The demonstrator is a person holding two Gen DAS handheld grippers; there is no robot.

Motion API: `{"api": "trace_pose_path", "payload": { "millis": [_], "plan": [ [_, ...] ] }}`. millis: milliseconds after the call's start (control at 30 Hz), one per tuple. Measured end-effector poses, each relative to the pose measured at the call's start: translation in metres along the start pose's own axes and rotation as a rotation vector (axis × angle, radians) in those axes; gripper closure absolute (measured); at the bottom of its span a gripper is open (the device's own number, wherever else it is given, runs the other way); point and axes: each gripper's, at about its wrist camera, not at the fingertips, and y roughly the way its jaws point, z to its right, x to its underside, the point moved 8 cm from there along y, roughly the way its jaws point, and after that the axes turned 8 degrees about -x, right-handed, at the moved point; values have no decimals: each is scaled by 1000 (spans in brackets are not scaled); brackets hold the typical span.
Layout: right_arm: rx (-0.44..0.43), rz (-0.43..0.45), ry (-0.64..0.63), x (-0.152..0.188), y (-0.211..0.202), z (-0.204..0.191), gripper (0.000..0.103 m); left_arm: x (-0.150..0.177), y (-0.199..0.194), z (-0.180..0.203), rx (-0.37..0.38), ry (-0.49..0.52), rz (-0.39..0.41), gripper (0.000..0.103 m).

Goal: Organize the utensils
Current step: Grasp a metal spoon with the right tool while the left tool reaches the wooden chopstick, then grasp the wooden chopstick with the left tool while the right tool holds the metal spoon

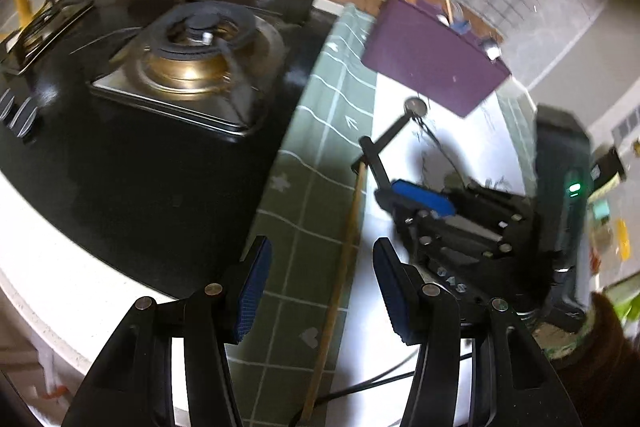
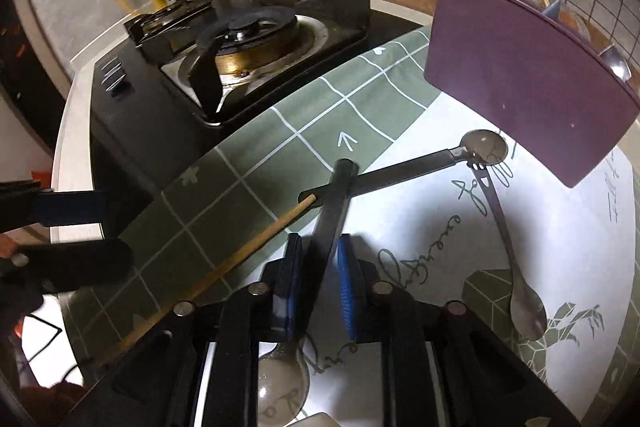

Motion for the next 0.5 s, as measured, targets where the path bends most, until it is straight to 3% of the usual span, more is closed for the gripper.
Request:
{"api": "trace_pose_path", "payload": {
  "millis": [333, 500],
  "plan": [
    [92, 15, 118, 49, -50, 71, 91, 7, 26, 26, 2, 103, -48, 50],
    [112, 41, 201, 71, -71, 97, 91, 12, 38, 42, 30, 135, -92, 64]
  ]
}}
